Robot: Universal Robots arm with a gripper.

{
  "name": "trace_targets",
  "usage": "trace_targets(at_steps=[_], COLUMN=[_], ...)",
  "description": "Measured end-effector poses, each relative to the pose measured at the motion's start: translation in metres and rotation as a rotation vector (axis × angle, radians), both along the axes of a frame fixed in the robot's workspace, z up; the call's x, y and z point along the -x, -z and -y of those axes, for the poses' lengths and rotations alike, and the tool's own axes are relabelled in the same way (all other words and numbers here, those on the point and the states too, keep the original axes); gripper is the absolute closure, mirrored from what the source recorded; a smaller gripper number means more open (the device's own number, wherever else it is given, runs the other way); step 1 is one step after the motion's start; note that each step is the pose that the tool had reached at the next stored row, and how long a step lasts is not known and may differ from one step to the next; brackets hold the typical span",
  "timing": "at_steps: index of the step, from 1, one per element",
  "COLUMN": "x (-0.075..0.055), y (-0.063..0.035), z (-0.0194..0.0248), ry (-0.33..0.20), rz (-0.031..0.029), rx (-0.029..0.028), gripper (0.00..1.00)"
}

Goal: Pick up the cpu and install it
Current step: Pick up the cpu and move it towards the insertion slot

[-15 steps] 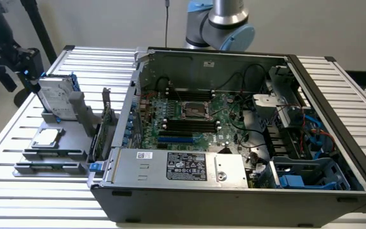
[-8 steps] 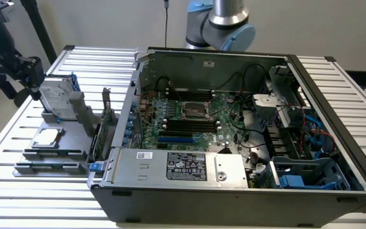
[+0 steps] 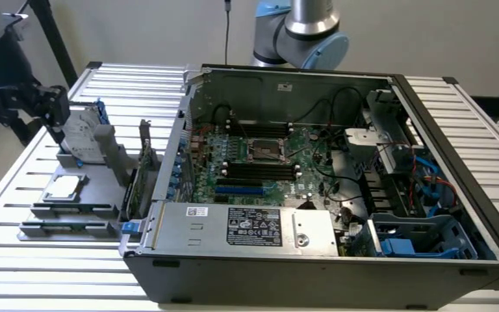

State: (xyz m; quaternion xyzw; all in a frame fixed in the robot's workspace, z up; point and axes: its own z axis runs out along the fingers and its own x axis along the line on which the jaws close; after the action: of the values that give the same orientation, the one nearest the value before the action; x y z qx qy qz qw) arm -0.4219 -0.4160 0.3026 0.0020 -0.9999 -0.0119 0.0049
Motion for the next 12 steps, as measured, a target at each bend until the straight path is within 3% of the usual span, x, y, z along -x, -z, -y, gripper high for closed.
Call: trace_targets(at_steps=[12], x=[0.000], y=[0.0219], z=[0.0001], ry=[-0.009], rz=[0.0001], rx=[0.0000], gripper=[0.40])
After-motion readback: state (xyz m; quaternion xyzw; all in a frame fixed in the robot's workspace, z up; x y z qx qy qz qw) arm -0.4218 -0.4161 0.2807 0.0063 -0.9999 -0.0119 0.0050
